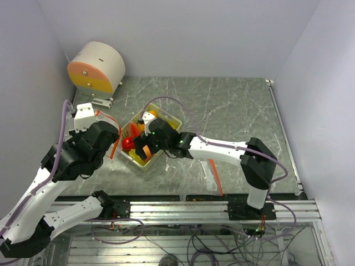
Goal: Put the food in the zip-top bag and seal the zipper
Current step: Pick up the fake fruit from the bin.
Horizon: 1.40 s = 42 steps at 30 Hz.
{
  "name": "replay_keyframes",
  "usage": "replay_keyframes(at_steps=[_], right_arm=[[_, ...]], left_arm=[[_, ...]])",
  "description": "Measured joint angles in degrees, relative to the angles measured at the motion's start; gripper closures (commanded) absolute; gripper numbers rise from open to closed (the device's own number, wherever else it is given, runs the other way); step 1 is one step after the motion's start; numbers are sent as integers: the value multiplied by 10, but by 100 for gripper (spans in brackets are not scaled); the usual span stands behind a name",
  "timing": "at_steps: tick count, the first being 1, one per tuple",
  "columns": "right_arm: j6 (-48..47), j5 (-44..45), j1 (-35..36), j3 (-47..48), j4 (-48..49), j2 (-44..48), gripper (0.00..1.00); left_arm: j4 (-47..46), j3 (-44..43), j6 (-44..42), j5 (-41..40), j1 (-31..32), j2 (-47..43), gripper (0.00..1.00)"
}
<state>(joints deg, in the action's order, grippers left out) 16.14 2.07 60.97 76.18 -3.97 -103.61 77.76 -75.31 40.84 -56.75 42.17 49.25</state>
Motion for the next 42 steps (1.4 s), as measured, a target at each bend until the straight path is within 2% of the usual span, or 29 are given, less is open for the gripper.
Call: replay_keyframes(at_steps=[9, 11, 14, 16, 18, 20, 25, 30, 35, 42], right_arm=[[18, 18, 6, 31, -54, -69, 0], [19, 22, 6, 36, -54, -75, 6], [23, 25, 6, 39, -55, -75, 25], [25, 26, 6, 39, -56, -75, 46], [27, 29, 7, 39, -59, -75, 63], [30, 32, 6, 39, -62, -75, 71], [32, 42, 6, 32, -66, -63, 74], [28, 23, -5, 0, -66, 23, 74], [25, -47, -19, -9, -11, 130, 74], [27, -179, -19, -42, 98, 179, 74]], left_arm=[[-18, 12, -14, 6, 0, -6, 93], [-22, 13, -16, 7, 0, -9, 93], [-30, 17, -18, 9, 0, -15, 93], [-31, 19, -20, 10, 0, -16, 93], [-33, 20, -21, 11, 0, -15, 93], [-35, 20, -21, 13, 0, -14, 93], [-40, 24, -21, 16, 0, -7, 93], [-43, 32, -21, 26, 0, 4, 93], [-56, 32, -27, 46, 0, 13, 93], [-97, 31, -48, 94, 0, 24, 93]])
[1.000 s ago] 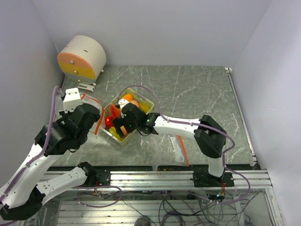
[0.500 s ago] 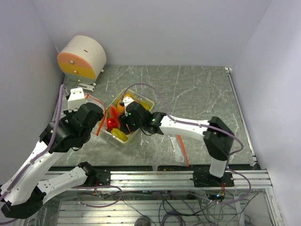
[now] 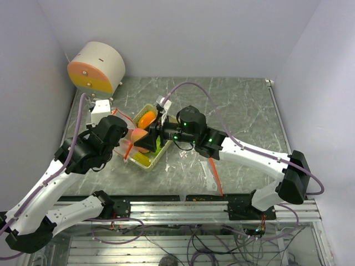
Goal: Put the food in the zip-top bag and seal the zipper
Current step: Place the fake fruit in the zipper food storage bag.
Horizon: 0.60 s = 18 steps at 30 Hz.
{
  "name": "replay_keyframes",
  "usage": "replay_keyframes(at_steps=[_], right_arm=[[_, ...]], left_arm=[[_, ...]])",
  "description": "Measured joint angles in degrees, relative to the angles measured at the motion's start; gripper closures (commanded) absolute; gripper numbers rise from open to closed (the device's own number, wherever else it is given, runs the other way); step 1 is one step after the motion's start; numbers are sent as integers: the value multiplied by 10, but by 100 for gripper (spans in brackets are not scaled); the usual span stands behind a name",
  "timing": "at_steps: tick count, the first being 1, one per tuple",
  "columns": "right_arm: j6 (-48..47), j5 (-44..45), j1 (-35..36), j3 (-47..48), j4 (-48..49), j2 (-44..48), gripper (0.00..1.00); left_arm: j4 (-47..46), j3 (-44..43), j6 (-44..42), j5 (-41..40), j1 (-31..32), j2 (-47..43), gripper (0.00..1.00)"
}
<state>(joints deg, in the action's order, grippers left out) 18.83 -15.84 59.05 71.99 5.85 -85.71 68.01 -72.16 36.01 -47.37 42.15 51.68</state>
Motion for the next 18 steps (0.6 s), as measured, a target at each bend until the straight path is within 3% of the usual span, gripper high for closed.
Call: replay_keyframes(at_steps=[9, 18], right_arm=[[19, -56, 0, -17, 71, -4, 74], [32, 64, 0, -23, 90, -5, 74]], left_arm=[[-51, 5, -13, 68, 0, 0, 93], [-100, 26, -15, 158, 0, -20, 93]])
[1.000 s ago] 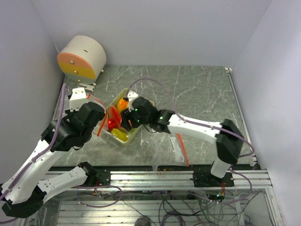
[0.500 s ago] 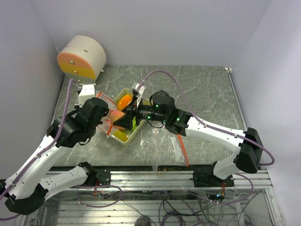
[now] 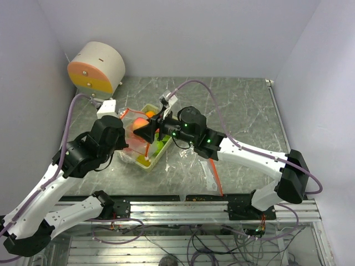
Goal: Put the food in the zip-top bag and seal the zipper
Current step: Place the fake fruit in the zipper food storage bag.
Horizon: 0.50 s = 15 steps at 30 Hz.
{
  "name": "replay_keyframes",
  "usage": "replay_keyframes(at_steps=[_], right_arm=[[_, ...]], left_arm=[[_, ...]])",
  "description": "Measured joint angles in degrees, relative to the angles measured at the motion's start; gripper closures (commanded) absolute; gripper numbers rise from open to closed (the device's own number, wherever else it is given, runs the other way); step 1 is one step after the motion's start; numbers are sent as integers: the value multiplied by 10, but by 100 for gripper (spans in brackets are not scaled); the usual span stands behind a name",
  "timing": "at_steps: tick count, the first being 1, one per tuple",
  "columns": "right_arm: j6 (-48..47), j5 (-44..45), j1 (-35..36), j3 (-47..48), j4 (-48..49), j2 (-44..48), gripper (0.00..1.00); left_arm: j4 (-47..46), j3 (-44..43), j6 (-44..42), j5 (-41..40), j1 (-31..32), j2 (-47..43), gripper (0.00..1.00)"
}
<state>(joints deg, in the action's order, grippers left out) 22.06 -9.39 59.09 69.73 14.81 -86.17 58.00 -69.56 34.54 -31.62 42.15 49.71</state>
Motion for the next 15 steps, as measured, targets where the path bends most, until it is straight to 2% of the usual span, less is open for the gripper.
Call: replay_keyframes(at_steps=[4, 6, 7, 12, 15], right_arm=[[-1, 88, 0, 0, -23, -2, 70], [0, 124, 0, 0, -37, -7, 64], [-1, 139, 0, 0, -42, -10, 60], [-2, 180, 5, 5, -74, -18, 24], [-2, 197, 8, 13, -89, -18, 19]], left_arm=[[-16, 1, 1, 33, 0, -17, 93], [-28, 5, 2, 50, 0, -28, 93], [-33, 9, 3, 55, 0, -31, 93], [-60, 35, 6, 75, 0, -35, 93], [-81, 57, 10, 87, 0, -32, 93]])
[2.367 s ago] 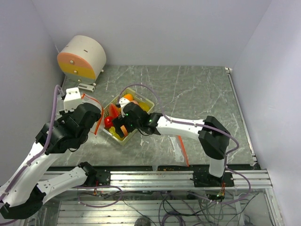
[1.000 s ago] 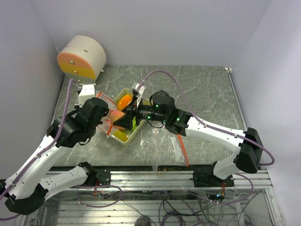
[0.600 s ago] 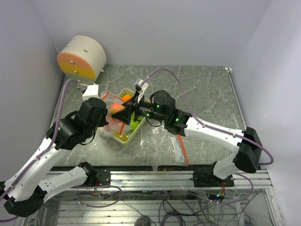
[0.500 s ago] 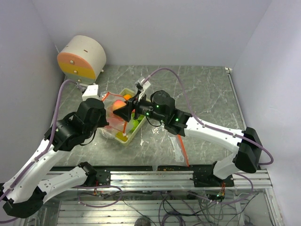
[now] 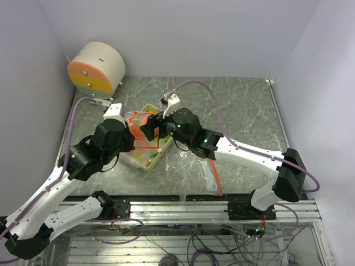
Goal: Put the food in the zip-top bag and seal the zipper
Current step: Place the fake fruit in the zipper food storage bag.
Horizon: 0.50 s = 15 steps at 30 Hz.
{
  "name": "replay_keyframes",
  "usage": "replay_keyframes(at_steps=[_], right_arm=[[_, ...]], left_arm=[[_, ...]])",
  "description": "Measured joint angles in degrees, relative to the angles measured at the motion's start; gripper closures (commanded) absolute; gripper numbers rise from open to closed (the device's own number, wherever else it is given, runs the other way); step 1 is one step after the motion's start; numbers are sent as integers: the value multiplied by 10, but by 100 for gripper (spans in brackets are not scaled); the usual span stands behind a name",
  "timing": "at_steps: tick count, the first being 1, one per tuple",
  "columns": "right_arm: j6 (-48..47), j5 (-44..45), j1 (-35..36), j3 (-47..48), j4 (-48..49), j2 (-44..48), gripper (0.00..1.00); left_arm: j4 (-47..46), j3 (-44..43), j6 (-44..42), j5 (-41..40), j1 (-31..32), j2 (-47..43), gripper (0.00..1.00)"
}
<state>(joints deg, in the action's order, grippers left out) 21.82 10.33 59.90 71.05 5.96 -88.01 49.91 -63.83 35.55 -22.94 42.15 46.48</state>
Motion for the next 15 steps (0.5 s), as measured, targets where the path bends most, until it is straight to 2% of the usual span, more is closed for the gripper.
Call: replay_keyframes(at_steps=[5, 11, 15], right_arm=[[-5, 10, 2, 10, -12, 0, 10], [-15, 12, 5, 7, -16, 8, 10], [-20, 20, 7, -25, -12, 61, 12]], left_arm=[[-28, 28, 5, 16, 0, 17, 93], [-39, 34, 9, 14, 0, 23, 93], [-37, 34, 9, -3, 0, 23, 93]])
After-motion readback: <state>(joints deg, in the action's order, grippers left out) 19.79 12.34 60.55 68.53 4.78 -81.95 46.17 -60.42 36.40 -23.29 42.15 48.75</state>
